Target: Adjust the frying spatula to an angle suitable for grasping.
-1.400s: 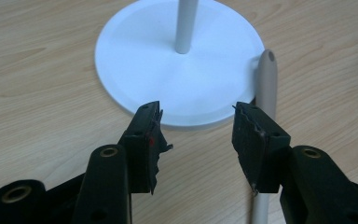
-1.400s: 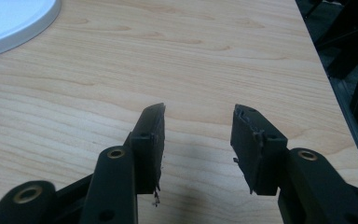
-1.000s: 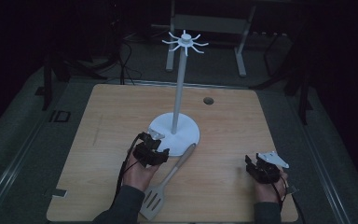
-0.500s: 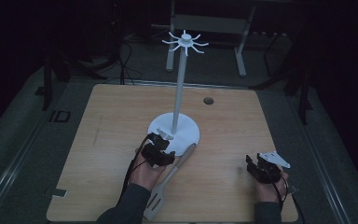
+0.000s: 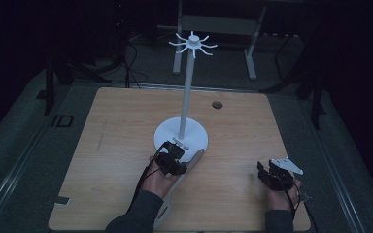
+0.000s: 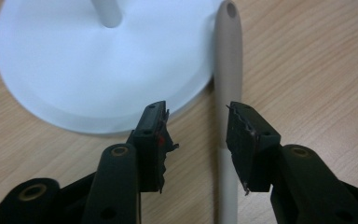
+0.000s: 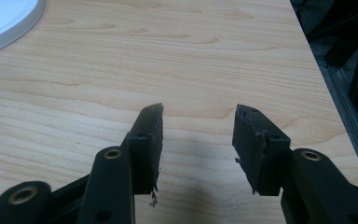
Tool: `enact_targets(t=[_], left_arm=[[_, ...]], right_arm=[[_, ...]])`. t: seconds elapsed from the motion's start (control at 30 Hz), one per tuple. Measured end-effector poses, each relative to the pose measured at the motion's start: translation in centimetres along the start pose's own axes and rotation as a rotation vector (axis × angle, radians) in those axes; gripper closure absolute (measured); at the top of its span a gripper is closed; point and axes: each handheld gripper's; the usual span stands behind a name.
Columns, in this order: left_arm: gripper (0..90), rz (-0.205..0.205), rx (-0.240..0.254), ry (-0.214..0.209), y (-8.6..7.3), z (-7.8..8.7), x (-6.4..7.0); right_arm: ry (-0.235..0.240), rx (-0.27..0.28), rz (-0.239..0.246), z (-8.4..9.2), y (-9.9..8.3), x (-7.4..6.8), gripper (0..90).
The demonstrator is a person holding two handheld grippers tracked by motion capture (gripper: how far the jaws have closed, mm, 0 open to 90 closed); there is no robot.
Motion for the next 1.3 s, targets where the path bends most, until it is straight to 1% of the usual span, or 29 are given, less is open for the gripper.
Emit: enact_targets(t=[0.07, 0.13, 0.3, 0.57, 0.63, 0.7, 0.77, 0.8, 0.87, 0.93, 1.03, 1.07, 1.1, 1.13, 1.17, 1.2, 1.23, 1.3], left_arm=[[60.1, -0.018, -0.018, -0.004, 0.0, -0.3, 0.2], [61.3, -0.025, -0.033, 0.000, -0.1, -0.6, 0.5], [64.4, -0.051, -0.075, -0.013, -0.4, -1.6, 1.3], [65.5, -0.067, -0.112, -0.024, -0.8, -2.9, 2.2], [67.0, -0.075, -0.121, -0.014, -0.9, -3.1, 2.3], [69.2, -0.086, -0.133, -0.007, -1.0, -3.2, 2.3], [71.2, -0.080, -0.129, -0.019, -1.2, -3.2, 2.1], [72.5, -0.070, -0.123, -0.023, -1.2, -3.1, 2.1], [74.7, -0.069, -0.116, -0.009, -1.2, -2.9, 1.9], [75.5, -0.062, -0.111, -0.004, -1.2, -2.7, 1.7], [77.8, -0.056, -0.105, 0.013, -1.2, -2.1, 1.0], [81.0, -0.050, -0.092, 0.007, -1.2, -1.8, 0.7], [88.6, -0.058, -0.091, 0.038, -1.1, -1.6, 0.6], [88.6, -0.064, -0.088, 0.035, -1.1, -1.4, 0.5], [87.2, -0.055, -0.092, 0.004, -1.1, -1.4, 0.3], [85.0, -0.075, -0.111, 0.009, -1.1, -1.6, 0.3], [82.9, -0.082, -0.118, 0.006, -1.2, -1.7, 0.4], [79.4, -0.065, -0.110, -0.015, -1.2, -1.9, 0.5]], right_arm=[[-0.002, 0.000, -0.002, 0.0, 0.0, 0.0, 52.6], [-0.002, 0.000, -0.004, 0.0, 0.0, 0.1, 52.6], [-0.003, -0.001, -0.010, 0.0, 0.0, 0.1, 52.5], [-0.004, -0.002, -0.011, 0.0, 0.0, 0.2, 52.3], [-0.004, -0.001, -0.011, 0.0, 0.0, 0.2, 52.3], [-0.004, 0.000, -0.012, 0.0, 0.0, 0.2, 52.2], [-0.005, 0.000, -0.012, 0.0, 0.0, 0.2, 52.2], [-0.005, 0.000, -0.012, 0.0, 0.0, 0.2, 52.2], [-0.005, -0.001, -0.013, 0.0, 0.0, 0.2, 52.2], [-0.005, 0.000, -0.012, 0.0, 0.0, 0.2, 52.2], [-0.005, 0.000, -0.012, 0.0, 0.0, 0.2, 52.2], [-0.006, 0.000, -0.012, 0.0, 0.0, 0.2, 52.2], [-0.005, -0.001, -0.012, 0.0, 0.0, 0.2, 52.2], [-0.006, 0.000, -0.011, 0.0, 0.0, 0.2, 52.2], [-0.006, -0.001, -0.011, 0.0, -0.1, 0.2, 52.2], [-0.006, -0.002, -0.011, 0.0, -0.1, 0.2, 52.2], [-0.007, -0.002, -0.010, 0.0, -0.1, 0.1, 52.2], [-0.008, -0.001, -0.010, 0.0, 0.0, 0.1, 52.2]])
Point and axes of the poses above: each handheld gripper's, and its own axes: z roughly backward along the jaws, y roughly out of its top, x roughly to its right, and after that the axes turned 7 degrees about x, right-handed
